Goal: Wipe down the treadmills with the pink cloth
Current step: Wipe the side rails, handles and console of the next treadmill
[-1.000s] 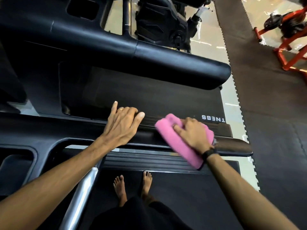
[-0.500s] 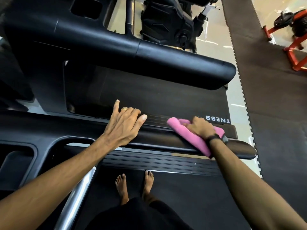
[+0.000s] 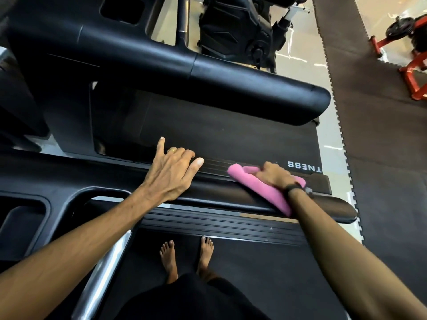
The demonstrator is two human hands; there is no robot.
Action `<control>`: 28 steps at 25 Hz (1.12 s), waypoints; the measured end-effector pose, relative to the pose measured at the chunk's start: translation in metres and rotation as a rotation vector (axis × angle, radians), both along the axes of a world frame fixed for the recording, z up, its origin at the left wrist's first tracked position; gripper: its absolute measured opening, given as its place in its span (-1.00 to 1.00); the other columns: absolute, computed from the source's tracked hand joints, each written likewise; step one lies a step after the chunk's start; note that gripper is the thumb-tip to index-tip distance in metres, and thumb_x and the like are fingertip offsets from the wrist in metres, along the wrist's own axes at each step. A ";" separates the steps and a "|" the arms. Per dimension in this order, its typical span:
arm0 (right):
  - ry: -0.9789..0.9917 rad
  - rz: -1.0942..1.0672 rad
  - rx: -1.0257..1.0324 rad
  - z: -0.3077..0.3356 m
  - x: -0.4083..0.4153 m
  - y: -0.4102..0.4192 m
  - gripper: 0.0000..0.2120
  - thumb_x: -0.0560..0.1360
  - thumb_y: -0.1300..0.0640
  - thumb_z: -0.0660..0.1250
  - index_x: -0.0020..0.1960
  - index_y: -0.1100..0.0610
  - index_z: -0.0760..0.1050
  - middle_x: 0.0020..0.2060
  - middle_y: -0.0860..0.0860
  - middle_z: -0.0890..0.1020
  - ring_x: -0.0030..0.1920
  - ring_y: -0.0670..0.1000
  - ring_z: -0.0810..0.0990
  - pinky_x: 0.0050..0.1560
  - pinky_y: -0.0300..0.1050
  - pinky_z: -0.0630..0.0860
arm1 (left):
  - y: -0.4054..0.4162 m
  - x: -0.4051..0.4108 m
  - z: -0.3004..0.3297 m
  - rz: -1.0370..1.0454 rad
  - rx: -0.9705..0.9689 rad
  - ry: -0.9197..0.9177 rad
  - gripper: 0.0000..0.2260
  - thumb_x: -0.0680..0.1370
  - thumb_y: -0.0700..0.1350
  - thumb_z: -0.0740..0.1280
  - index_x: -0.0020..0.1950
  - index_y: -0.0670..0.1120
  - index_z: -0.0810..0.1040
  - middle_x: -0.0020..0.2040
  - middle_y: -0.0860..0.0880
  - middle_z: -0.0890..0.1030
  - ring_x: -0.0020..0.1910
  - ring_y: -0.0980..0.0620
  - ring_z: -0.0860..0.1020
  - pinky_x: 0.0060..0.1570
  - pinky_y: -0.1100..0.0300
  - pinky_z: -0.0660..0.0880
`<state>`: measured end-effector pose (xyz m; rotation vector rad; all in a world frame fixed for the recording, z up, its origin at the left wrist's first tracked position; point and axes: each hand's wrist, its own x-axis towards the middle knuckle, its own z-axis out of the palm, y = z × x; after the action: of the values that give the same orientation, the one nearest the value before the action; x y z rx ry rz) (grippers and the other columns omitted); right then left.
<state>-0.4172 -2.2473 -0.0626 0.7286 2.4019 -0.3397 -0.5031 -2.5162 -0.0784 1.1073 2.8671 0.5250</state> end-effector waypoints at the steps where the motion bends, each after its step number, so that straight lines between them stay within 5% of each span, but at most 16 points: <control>1: -0.079 0.010 -0.037 -0.002 -0.014 -0.013 -0.10 0.27 -0.65 0.04 0.30 -0.07 0.57 0.26 0.00 0.61 0.29 0.11 0.55 0.31 0.11 0.42 | 0.000 0.001 0.000 -0.002 0.007 0.001 -0.46 0.65 0.17 -0.13 0.03 -0.09 0.56 -0.09 -0.02 0.63 -0.07 -0.04 0.58 0.48 -0.25 0.06; 3: -0.069 0.051 -0.085 -0.005 -0.038 -0.042 -0.11 0.29 -0.64 0.01 0.31 -0.08 0.56 0.26 0.00 0.60 0.31 0.10 0.53 0.35 0.12 0.38 | 0.001 0.001 -0.001 -0.026 0.030 0.030 -0.57 0.66 0.11 -0.05 0.02 -0.07 0.54 -0.12 -0.03 0.62 -0.10 -0.09 0.59 0.44 -0.30 0.11; 5: 0.203 0.235 -0.092 -0.004 -0.020 -0.057 -0.44 0.56 -0.33 0.09 0.10 0.10 0.60 0.11 0.15 0.65 0.15 0.20 0.59 0.13 0.04 0.43 | 0.000 0.001 -0.003 -0.047 0.039 0.060 -0.65 0.66 0.06 -0.01 0.01 -0.05 0.52 -0.12 -0.03 0.61 -0.13 -0.11 0.59 0.41 -0.34 0.15; 8: 0.561 0.367 -0.135 0.007 0.045 -0.021 -0.58 0.57 -0.25 0.09 -0.11 0.05 0.51 -0.19 0.06 0.57 -0.09 0.14 0.53 -0.02 0.06 0.42 | 0.001 0.000 -0.003 0.002 0.018 0.020 -0.47 0.66 0.15 -0.12 0.01 -0.09 0.56 -0.12 -0.02 0.62 -0.11 -0.05 0.58 0.46 -0.27 0.09; 11: 0.230 0.128 -0.001 0.003 0.043 0.029 -0.35 0.48 -0.39 0.04 0.04 0.11 0.62 0.02 0.18 0.68 0.10 0.21 0.61 0.09 0.06 0.48 | 0.001 0.001 -0.001 0.008 0.029 0.018 -0.33 0.65 0.22 -0.25 0.02 -0.11 0.58 -0.12 -0.02 0.63 -0.10 -0.02 0.58 0.48 -0.26 0.07; 14: -0.087 0.018 -0.040 -0.001 -0.009 -0.002 -0.24 0.27 -0.68 -0.01 0.25 -0.34 0.55 0.21 -0.07 0.61 0.27 0.05 0.54 0.35 0.13 0.39 | 0.000 0.001 -0.001 -0.003 0.031 0.012 -0.39 0.66 0.20 -0.20 0.02 -0.09 0.56 -0.11 -0.01 0.62 -0.09 -0.03 0.57 0.48 -0.25 0.06; 15: -0.095 0.059 -0.085 -0.005 -0.024 -0.020 -0.30 0.30 -0.67 0.00 0.26 -0.38 0.52 0.22 -0.12 0.58 0.28 0.01 0.52 0.38 0.16 0.37 | 0.000 0.001 -0.001 -0.004 0.038 0.020 -0.46 0.66 0.17 -0.15 0.01 -0.08 0.56 -0.11 -0.01 0.61 -0.09 -0.04 0.57 0.47 -0.26 0.07; 17: -0.017 0.094 -0.161 -0.015 -0.046 -0.052 -0.45 0.54 -0.40 0.11 0.32 -0.12 0.56 0.31 0.05 0.58 0.31 0.12 0.53 0.31 0.05 0.41 | 0.000 0.001 -0.003 -0.021 0.038 0.037 -0.55 0.66 0.11 -0.07 0.01 -0.07 0.55 -0.10 -0.01 0.61 -0.10 -0.07 0.57 0.45 -0.29 0.10; 20: 0.376 0.301 -0.084 -0.015 -0.012 -0.064 -0.59 0.58 -0.21 0.13 -0.07 0.09 0.54 -0.05 0.16 0.65 0.02 0.22 0.59 -0.05 0.00 0.40 | 0.000 0.000 -0.004 -0.022 0.009 0.028 -0.52 0.65 0.12 -0.11 0.01 -0.07 0.54 -0.10 -0.01 0.60 -0.08 -0.08 0.57 0.45 -0.27 0.09; 23: 0.633 0.402 -0.105 0.001 0.048 -0.024 -0.62 0.52 -0.22 0.13 -0.21 0.07 0.45 -0.26 0.03 0.50 -0.19 0.11 0.49 -0.11 0.04 0.40 | -0.002 0.002 -0.004 -0.028 0.009 0.002 -0.47 0.66 0.16 -0.15 0.03 -0.06 0.54 -0.11 0.01 0.59 -0.08 -0.03 0.56 0.48 -0.24 0.06; 26: 0.465 0.184 0.023 0.005 0.064 0.028 -0.45 0.44 -0.35 0.05 -0.23 0.13 0.47 -0.26 0.06 0.57 -0.19 0.16 0.53 -0.14 0.02 0.42 | -0.002 0.002 -0.001 -0.042 0.003 0.001 -0.37 0.65 0.22 -0.25 0.05 -0.07 0.55 -0.11 0.03 0.59 -0.07 0.01 0.56 0.49 -0.23 0.04; 28: 0.238 0.039 0.125 -0.001 0.043 0.037 -0.36 0.44 -0.40 0.07 -0.15 0.16 0.55 -0.07 0.19 0.68 -0.05 0.23 0.62 -0.06 0.01 0.48 | -0.001 0.003 0.000 -0.058 -0.002 0.003 -0.34 0.64 0.23 -0.25 0.06 -0.07 0.56 -0.09 0.02 0.60 -0.05 0.00 0.57 0.49 -0.24 0.04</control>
<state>-0.3746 -2.2101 -0.0638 0.7304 2.6780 -0.2750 -0.5001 -2.5170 -0.0788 1.1874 2.8271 0.5176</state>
